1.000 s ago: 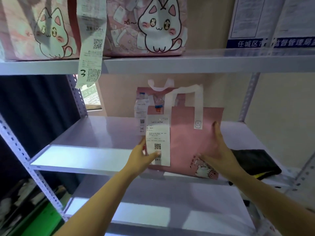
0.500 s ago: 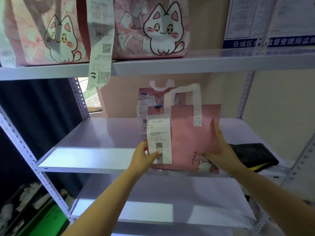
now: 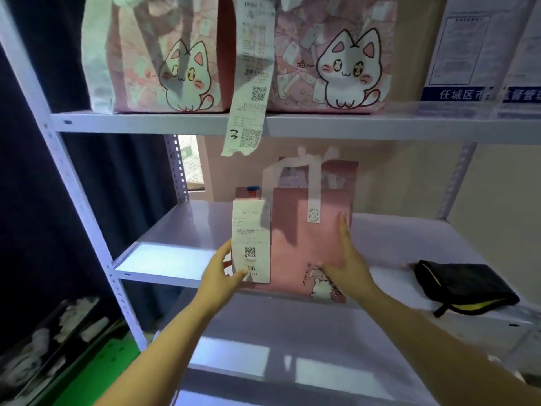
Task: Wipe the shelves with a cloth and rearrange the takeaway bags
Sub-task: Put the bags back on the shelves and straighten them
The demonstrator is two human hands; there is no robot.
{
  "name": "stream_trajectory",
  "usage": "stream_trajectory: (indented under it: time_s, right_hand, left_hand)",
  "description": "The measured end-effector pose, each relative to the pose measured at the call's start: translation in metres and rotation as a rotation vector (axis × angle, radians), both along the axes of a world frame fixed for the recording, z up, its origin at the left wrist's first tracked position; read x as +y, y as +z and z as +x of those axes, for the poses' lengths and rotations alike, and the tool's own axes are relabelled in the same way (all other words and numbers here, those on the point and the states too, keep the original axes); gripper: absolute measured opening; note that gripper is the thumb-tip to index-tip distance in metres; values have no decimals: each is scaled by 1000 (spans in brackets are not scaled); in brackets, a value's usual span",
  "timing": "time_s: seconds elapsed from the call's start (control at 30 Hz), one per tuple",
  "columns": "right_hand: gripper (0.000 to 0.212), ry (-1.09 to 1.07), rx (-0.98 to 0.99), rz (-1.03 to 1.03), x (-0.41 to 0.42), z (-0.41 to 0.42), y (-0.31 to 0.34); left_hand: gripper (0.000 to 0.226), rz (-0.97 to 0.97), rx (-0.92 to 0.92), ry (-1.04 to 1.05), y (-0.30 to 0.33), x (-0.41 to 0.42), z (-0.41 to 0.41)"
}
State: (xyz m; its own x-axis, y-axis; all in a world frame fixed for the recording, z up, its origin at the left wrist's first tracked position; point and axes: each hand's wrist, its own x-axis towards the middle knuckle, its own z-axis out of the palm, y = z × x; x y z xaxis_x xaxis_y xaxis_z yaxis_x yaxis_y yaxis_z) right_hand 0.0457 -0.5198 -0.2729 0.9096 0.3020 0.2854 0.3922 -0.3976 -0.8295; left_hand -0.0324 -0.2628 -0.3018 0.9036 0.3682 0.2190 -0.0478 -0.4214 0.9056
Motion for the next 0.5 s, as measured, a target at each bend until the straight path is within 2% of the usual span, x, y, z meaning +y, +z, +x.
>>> stream_trajectory:
  time_s: [0.07, 0.13, 0.27, 0.33, 0.43, 0.5]
  right_hand:
    - [113, 13, 0, 5, 29, -4, 1]
    - [113, 7, 27, -38, 56, -4, -2]
    - [82, 1, 118, -85, 109, 0, -7]
    - [89, 25, 114, -87, 131, 1, -10]
    - [112, 61, 77, -107, 154, -1, -4]
    - [113, 79, 71, -131, 162, 0, -1]
  left_hand:
    - [74, 18, 29, 19, -2, 22, -19]
    - [74, 25, 44, 17, -1, 40, -37]
    - [64, 50, -4, 59, 5, 70, -59]
    - [66, 75, 2, 73, 8, 84, -66]
    - [67, 113, 12, 80, 10, 102, -75]
    - [65, 127, 5, 80, 11, 111, -78]
